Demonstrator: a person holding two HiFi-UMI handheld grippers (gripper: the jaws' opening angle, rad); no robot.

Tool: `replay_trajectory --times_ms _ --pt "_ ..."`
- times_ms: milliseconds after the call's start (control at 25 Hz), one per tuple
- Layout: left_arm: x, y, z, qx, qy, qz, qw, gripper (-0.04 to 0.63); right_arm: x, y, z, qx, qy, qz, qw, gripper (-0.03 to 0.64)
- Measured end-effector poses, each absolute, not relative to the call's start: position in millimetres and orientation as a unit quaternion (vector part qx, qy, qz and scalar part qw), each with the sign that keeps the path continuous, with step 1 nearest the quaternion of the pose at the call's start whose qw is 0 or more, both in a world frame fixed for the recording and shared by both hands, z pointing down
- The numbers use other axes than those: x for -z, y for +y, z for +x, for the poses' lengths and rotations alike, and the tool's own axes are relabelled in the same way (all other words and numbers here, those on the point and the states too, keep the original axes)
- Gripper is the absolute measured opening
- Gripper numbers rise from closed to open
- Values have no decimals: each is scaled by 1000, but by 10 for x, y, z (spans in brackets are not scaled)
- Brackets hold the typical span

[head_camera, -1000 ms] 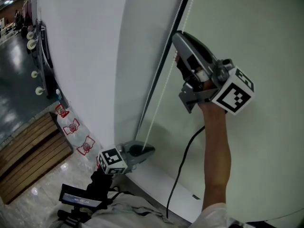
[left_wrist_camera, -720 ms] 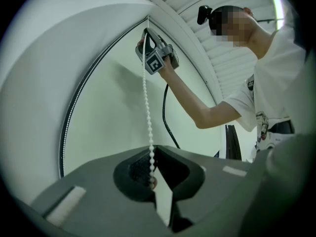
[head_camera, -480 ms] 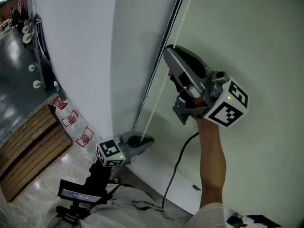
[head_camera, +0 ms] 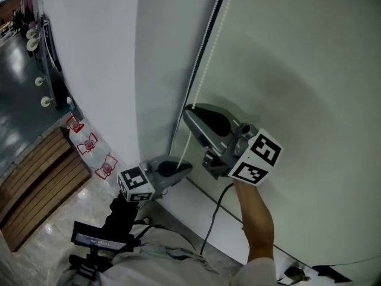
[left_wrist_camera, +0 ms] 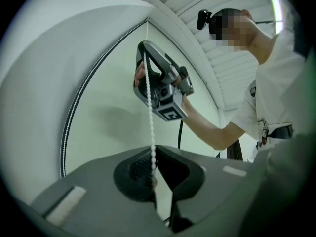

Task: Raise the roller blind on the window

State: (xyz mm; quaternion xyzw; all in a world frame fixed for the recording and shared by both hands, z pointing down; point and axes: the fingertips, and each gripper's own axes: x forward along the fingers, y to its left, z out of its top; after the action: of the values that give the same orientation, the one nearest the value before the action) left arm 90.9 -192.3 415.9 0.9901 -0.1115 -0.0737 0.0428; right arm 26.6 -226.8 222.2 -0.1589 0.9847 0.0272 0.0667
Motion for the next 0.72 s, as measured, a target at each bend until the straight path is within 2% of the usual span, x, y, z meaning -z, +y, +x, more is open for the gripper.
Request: replay_trajectory --times_ms 360,640,680,720 --pt "-4144 -1930 855 87 -112 989 46 -2 -3332 -2146 154 35 987 -154 -8 14" --pt "-4125 -1908 846 92 -107 989 42 -2 -3350 -2182 252 39 988 -151 1 18" --pt "-4120 -1907 847 93 -107 989 42 -2 -3315 -2190 247 34 989 -147 0 34" --pt "-4116 -1907 850 94 -107 989 42 -2 -3254 -2198 241 34 989 -141 5 85"
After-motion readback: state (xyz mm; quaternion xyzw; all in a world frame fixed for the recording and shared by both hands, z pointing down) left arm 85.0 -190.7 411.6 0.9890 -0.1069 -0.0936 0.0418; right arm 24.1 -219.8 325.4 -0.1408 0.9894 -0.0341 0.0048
